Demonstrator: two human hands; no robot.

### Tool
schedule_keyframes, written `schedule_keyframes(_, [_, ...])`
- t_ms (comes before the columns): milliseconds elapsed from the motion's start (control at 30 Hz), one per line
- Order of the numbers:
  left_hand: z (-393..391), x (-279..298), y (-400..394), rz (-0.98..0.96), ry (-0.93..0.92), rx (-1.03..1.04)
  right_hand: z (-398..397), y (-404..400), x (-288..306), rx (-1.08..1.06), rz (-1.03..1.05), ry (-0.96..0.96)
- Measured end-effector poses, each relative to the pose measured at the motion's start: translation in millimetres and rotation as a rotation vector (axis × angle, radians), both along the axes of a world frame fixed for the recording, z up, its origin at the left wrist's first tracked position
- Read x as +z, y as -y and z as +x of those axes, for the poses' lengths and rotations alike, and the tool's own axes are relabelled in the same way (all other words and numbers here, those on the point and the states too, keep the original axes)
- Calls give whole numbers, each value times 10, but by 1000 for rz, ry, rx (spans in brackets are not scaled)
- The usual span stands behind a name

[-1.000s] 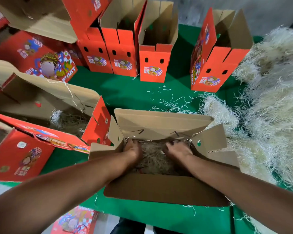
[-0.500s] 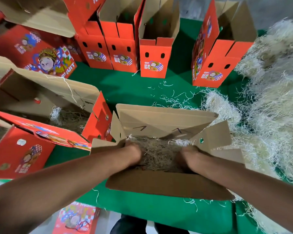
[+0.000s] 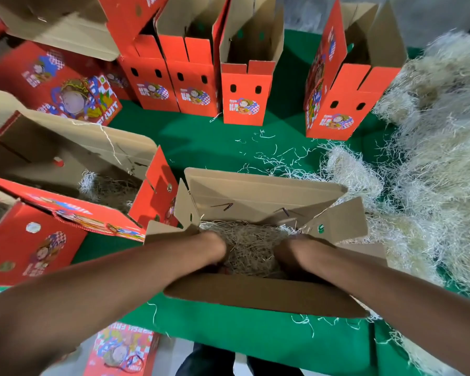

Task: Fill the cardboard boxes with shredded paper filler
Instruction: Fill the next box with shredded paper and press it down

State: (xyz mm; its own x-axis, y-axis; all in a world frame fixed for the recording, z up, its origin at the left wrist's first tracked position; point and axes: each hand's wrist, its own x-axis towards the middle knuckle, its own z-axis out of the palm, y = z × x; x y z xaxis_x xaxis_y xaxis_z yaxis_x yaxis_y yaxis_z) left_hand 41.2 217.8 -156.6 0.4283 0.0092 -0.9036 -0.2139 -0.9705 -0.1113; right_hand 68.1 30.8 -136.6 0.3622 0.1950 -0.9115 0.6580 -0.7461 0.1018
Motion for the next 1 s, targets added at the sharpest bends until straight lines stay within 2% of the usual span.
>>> schedule_keyframes(67, [72,158,16,-34,59,-73,44,-49,-7,-42,4,-31])
schedule_keyframes(167, [127,224,23,-213,150,16,123,-136,8,-155,265,47])
schedule_keyframes(233, [74,130,49,-280,62,86,96,-251,-38,-233,386,-22])
schedule_keyframes(300, [-37,-7,149,-272,-53,136,-48,-325,-134,-203,310,-150])
schedule_keyframes(400, [-69,-148,186,-333,-70,265,-103,-268,-284,-334,294,-118])
schedule_keyframes(467, [60,-87,166,-380,45,353,13,-263,-248,-357,372,-87])
schedule_keyframes(567, [194,19,141,-411,173,492,165,-276,-206,-501,523,40])
schedule_keyframes(700, [210,-58,156,-403,225,347,202,-320,-471,-467,361,-20])
schedule_keyframes(767, [211,-94,194,-401,223,271,193,-321,-485,-477,381,-26])
schedule_keyframes(900, [298,117,89,-272,168,390,296,-234,-393,-519,388,107])
schedule_keyframes(1000, [304,181,-51,-131,163,341,274,-138,-395,-485,227,195])
